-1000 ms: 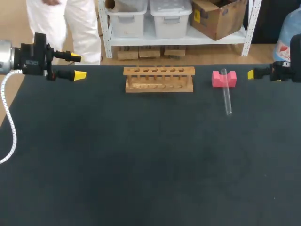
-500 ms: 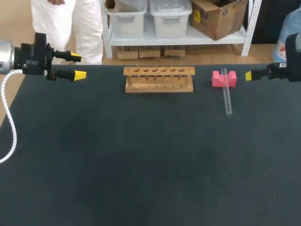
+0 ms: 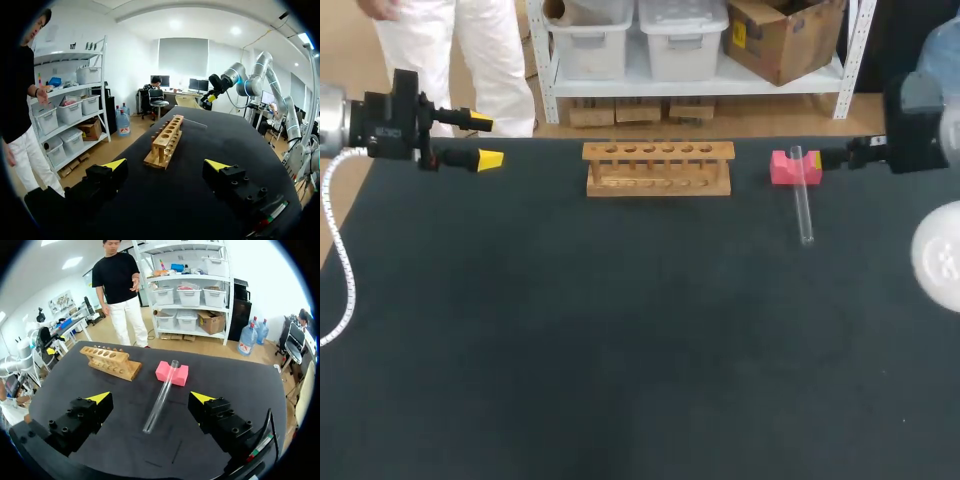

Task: Grasp the test tube, adjust it, and insert it.

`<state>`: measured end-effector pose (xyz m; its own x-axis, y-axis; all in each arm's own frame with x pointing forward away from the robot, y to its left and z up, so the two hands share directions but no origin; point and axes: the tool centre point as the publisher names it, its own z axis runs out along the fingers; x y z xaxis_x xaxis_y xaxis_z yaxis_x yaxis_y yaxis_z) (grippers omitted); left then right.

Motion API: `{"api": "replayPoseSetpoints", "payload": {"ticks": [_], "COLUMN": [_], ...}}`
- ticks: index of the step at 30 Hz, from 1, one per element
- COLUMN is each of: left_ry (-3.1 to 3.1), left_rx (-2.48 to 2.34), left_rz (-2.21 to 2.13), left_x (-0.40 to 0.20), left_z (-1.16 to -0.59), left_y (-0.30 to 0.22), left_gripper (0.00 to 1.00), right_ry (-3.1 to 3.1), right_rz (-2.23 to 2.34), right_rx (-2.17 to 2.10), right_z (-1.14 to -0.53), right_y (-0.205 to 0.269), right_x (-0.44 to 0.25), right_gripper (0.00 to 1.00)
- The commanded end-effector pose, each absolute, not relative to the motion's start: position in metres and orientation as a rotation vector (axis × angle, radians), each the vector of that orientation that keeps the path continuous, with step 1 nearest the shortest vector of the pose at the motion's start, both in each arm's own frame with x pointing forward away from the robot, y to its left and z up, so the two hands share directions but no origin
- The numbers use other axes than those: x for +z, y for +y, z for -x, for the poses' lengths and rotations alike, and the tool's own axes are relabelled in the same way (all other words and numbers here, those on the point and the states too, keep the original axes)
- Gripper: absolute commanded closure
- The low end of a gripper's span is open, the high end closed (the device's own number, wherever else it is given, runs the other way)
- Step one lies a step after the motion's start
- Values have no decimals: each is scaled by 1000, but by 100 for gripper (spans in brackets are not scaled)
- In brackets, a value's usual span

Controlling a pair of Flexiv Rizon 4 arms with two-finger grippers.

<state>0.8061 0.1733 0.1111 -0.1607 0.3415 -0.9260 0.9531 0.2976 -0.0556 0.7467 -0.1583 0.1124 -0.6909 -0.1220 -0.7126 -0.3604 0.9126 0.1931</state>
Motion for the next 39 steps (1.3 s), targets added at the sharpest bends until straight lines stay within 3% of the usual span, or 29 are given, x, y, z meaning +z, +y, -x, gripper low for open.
{"api": "replayPoseSetpoints", "payload": {"ticks": [1, 39], "left_ry": [1677, 1677], "left_rx": [-870, -870], "left_rz": [-1189, -1189], "left_x": [110, 110], "left_z": [-806, -806], "left_y": [174, 174], "left_gripper": [0, 0], "right_ry": [2334, 2380], "right_rz": [191, 88], "right_rx": [57, -236], "right_z": [-766, -807], "right_y": [-146, -144], "right_x": [99, 11], "right_gripper": [0, 0]}}
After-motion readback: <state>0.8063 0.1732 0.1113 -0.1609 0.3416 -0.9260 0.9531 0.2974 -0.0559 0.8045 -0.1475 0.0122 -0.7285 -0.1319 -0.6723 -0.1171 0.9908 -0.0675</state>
